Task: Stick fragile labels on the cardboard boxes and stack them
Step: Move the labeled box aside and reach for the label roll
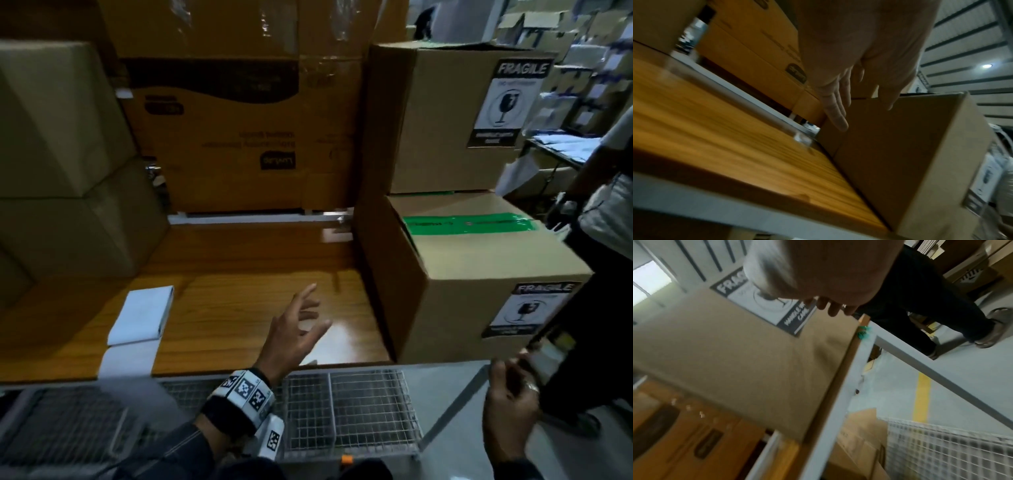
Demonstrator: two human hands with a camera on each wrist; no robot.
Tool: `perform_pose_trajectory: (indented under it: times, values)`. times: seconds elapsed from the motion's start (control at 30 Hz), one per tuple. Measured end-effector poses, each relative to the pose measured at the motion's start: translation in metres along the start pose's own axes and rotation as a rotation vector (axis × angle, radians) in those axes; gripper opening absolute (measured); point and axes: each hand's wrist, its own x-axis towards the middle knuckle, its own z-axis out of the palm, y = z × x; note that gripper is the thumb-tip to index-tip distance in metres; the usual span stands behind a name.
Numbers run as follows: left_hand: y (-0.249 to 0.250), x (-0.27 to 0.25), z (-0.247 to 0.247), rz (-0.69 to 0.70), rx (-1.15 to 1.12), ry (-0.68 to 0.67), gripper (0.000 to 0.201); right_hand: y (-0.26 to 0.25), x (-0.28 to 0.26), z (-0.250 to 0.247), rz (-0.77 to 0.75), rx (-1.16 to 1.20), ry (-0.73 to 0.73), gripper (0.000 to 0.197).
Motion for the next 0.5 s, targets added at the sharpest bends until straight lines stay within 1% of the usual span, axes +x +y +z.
perform_pose_trajectory:
  times: [0.13, 0.23, 0.3, 0.37, 0.5]
  values:
    - [-0.04, -0.027, -0.068, -0.093, 0.036, 0.07, 0.058, 0.006, -0.067, 0.03, 0.033, -0.18, -0.243, 0.019]
    - [-0.068, -0.049, -0.122, -0.144, 0.0, 0.141, 0.048, 0.0, -0.119, 0.07, -0.017, -0.256, -0.41, 0.025]
    - [-0.085, -0.064, -0.159, -0.169, -0.008, 0.205, 0.043, -0.008, -0.151, 0.102, -0.064, -0.281, -0.531, 0.025]
    - [-0.101, -0.077, -0.195, -0.194, -0.011, 0.271, 0.039, -0.018, -0.177, 0.135, -0.135, -0.263, -0.617, 0.025]
    - [-0.128, -0.102, -0.262, -0.236, -0.016, 0.388, 0.031, -0.054, -0.227, 0.203, -0.247, -0.155, -0.812, 0.024]
